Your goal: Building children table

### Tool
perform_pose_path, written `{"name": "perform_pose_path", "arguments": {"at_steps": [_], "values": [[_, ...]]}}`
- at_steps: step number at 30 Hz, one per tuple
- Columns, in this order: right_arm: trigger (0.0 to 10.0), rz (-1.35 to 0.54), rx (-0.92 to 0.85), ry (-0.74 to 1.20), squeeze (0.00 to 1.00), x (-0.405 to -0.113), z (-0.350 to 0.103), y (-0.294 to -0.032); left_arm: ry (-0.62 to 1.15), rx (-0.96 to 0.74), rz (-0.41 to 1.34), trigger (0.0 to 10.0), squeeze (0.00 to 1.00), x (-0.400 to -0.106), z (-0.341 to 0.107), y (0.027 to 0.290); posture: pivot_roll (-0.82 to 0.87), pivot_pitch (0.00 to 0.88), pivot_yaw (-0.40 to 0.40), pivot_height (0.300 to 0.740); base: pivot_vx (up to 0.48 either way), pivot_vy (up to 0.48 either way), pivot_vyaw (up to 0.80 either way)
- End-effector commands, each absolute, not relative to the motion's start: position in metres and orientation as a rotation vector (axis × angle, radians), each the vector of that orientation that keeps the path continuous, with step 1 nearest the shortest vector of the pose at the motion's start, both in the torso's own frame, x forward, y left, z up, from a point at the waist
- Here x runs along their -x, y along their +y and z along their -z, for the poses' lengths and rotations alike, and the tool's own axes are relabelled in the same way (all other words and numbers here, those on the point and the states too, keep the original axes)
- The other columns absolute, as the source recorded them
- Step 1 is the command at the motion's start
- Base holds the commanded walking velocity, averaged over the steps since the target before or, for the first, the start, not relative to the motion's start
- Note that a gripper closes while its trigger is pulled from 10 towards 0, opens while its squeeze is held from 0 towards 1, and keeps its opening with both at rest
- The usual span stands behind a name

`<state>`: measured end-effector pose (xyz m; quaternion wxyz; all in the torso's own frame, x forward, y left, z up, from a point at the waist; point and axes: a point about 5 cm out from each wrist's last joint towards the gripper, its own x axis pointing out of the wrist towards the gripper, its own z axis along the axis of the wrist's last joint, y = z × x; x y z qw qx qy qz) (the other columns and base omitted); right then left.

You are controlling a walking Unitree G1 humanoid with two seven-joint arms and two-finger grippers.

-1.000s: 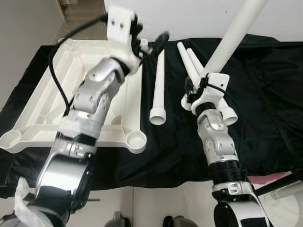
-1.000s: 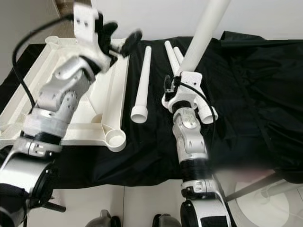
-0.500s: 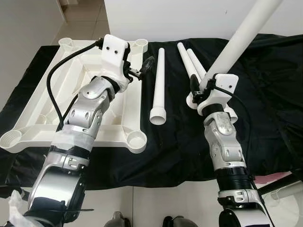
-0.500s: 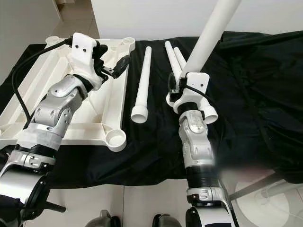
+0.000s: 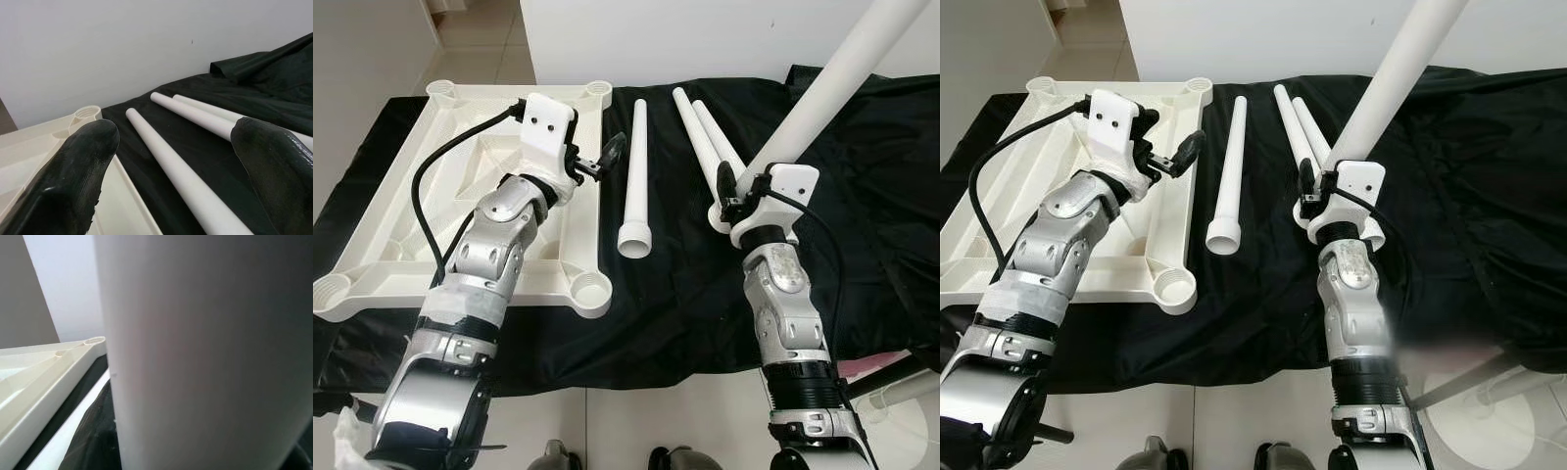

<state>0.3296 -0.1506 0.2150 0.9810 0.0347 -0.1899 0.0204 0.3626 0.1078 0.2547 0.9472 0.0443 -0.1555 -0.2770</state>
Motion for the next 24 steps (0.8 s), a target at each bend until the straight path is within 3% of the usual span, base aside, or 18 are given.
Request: {"name": "perform_pose_path", "arguments": {"at_steps": [1,12,24], "values": [[10.0,-0.037,-0.062,-0.386,0.0,-0.328,-0.216,-0.151,-0.315,-0.101,0.523,10.0,0.0,-0.363,-0.252,0.114,-0.16,0.096,0.027,0.74,0.0,0.0,0.0],[10.0,-0.045,-0.039,-0.373,0.0,-0.326,-0.212,-0.152,-0.306,-0.133,0.55,10.0,0.0,-0.355,-0.235,0.122,-0.14,0.087,0.014,0.74,0.0,0.0,0.0],[10.0,-0.043,-0.039,-0.356,0.0,-0.322,-0.206,-0.15,-0.272,-0.068,0.785,10.0,0.0,-0.334,-0.221,0.134,-0.11,0.097,0.058,0.74,0.0,0.0,0.0]]}}
